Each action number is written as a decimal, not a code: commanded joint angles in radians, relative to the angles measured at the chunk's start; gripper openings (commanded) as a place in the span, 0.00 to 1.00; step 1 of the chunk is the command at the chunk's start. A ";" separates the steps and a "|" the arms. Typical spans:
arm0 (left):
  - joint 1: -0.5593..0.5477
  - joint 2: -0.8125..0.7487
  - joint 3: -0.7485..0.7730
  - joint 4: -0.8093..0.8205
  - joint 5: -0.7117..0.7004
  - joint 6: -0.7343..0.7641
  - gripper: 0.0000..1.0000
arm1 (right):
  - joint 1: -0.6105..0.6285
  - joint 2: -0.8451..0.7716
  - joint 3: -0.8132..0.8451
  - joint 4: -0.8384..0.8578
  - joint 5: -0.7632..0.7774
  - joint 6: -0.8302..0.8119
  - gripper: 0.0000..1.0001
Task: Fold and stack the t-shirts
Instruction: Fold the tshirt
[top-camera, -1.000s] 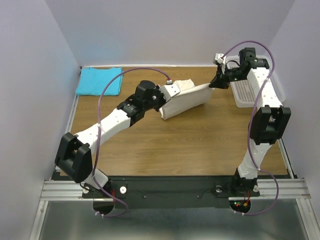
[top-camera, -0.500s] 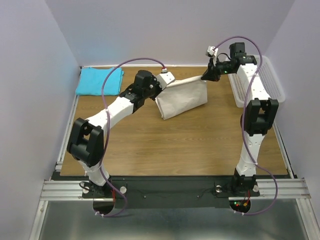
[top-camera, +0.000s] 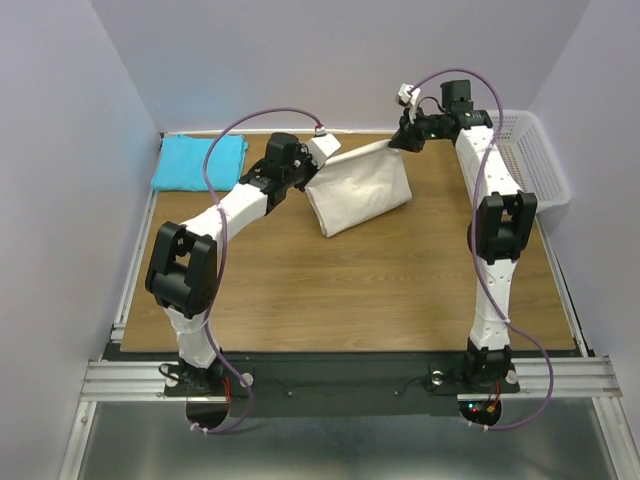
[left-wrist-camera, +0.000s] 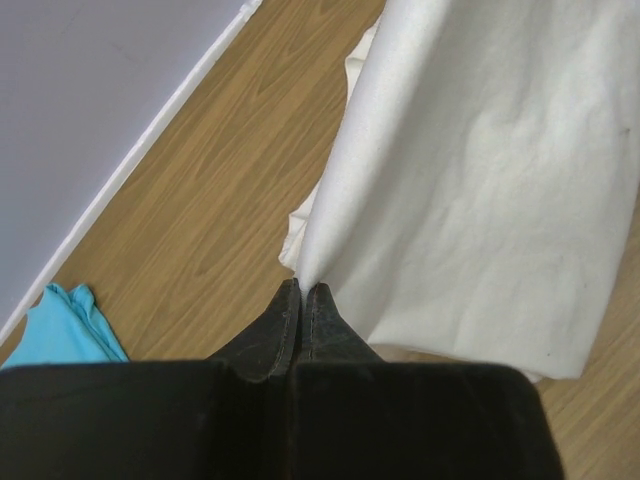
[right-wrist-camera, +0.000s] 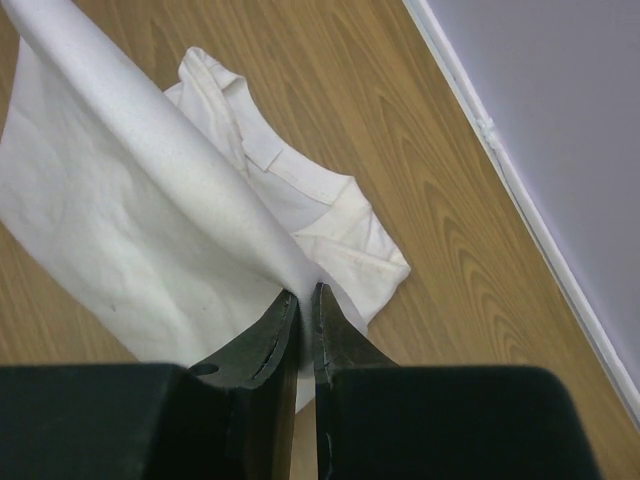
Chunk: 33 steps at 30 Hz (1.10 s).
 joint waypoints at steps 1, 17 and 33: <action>0.027 0.013 0.078 0.047 -0.024 -0.005 0.00 | 0.007 0.008 0.023 0.156 0.043 0.062 0.00; 0.059 0.154 0.193 0.047 -0.018 -0.015 0.00 | 0.030 0.095 0.012 0.293 0.073 0.148 0.00; 0.079 0.254 0.250 0.071 -0.073 -0.043 0.00 | 0.059 0.153 -0.003 0.420 0.166 0.242 0.00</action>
